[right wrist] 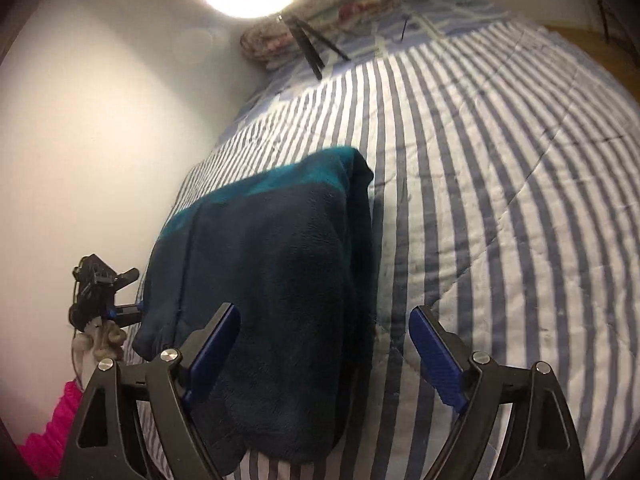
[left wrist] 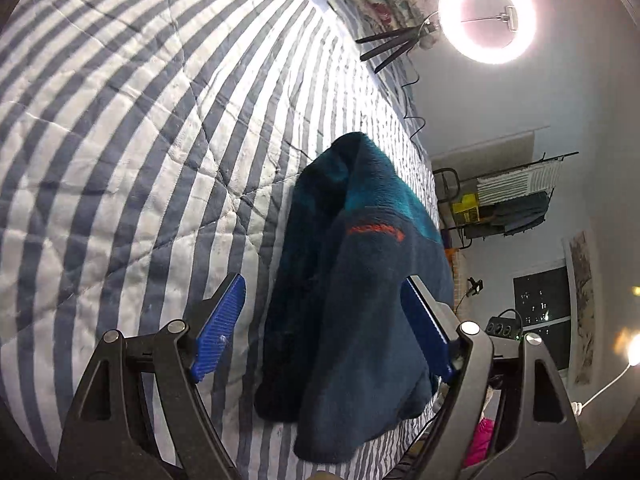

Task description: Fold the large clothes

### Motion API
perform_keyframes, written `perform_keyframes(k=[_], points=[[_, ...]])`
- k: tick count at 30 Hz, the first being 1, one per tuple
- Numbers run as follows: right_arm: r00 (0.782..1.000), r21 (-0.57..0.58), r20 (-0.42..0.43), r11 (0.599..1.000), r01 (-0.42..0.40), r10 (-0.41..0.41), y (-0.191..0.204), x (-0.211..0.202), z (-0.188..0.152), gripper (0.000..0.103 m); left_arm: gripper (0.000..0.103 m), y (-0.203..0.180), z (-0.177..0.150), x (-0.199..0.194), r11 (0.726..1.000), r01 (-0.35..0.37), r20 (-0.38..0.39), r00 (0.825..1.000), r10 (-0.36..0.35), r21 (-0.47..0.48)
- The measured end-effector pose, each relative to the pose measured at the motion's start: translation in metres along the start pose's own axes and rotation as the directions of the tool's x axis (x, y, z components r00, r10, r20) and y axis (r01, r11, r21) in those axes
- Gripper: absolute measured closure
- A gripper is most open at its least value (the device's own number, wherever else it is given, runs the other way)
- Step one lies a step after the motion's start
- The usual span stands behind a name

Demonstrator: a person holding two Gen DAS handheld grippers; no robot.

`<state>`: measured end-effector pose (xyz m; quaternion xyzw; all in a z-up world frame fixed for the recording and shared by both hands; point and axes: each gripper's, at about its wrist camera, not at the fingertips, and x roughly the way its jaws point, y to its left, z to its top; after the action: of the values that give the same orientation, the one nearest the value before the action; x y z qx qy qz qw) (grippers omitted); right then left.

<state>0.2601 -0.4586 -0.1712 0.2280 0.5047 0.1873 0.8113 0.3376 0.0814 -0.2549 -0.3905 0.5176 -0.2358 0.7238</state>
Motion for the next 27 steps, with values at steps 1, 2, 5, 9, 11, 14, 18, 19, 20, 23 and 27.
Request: perform_keyframes(k=[1, 2, 5, 9, 11, 14, 18, 19, 20, 23, 27], points=[[1.0, 0.005, -0.006, 1.0, -0.007, 0.007, -0.002, 0.004, 0.003, 0.015, 0.021, 0.002, 0.001, 0.003, 1.0, 0.006, -0.007, 1.0, -0.006, -0.001], [1.0, 0.011, -0.018, 1.0, -0.017, 0.017, -0.006, 0.01, 0.004, 0.015, 0.021, 0.003, 0.003, 0.009, 1.0, 0.011, -0.02, 1.0, -0.011, 0.003], [0.998, 0.02, -0.054, 0.999, -0.042, 0.043, -0.012, 0.026, 0.004, 0.015, 0.021, 0.0, 0.004, 0.024, 0.999, 0.012, -0.057, 0.998, -0.01, 0.033], [0.991, 0.054, -0.049, 0.991, -0.126, 0.128, -0.018, 0.041, 0.004, 0.014, 0.021, -0.002, 0.006, 0.037, 0.998, 0.012, -0.059, 0.998, -0.009, 0.054], [0.98, 0.104, -0.038, 0.977, -0.189, 0.193, -0.021, 0.046, 0.001, 0.017, 0.021, -0.005, 0.006, 0.041, 0.997, 0.005, -0.059, 0.998, 0.0, 0.074], [0.967, 0.129, -0.041, 0.962, -0.242, 0.249, -0.016, 0.057, -0.001, 0.026, 0.025, -0.016, 0.007, 0.05, 0.992, -0.042, -0.053, 0.997, 0.048, 0.123], [0.984, 0.072, -0.068, 0.984, -0.163, 0.168, 0.005, 0.065, 0.001, 0.034, 0.053, -0.034, 0.007, 0.063, 0.984, -0.084, -0.049, 0.994, 0.093, 0.158], [0.985, 0.067, -0.073, 0.986, -0.151, 0.156, 0.007, 0.064, 0.002, 0.039, 0.057, -0.042, 0.006, 0.063, 0.977, -0.108, -0.034, 0.993, 0.116, 0.184], [0.987, 0.057, -0.076, 0.989, -0.135, 0.139, 0.01, 0.061, 0.002, 0.045, 0.062, -0.047, 0.001, 0.06, 0.971, -0.124, -0.024, 0.991, 0.132, 0.207], [0.994, 0.007, -0.076, 0.997, -0.078, 0.078, 0.021, 0.054, 0.005, 0.056, 0.07, -0.067, -0.006, 0.061, 0.94, -0.198, 0.018, 0.98, 0.201, 0.279], [0.997, -0.082, -0.065, 0.996, 0.033, -0.038, 0.049, 0.049, 0.006, 0.062, 0.076, -0.084, -0.015, 0.057, 0.921, -0.242, 0.057, 0.97, 0.236, 0.306]])
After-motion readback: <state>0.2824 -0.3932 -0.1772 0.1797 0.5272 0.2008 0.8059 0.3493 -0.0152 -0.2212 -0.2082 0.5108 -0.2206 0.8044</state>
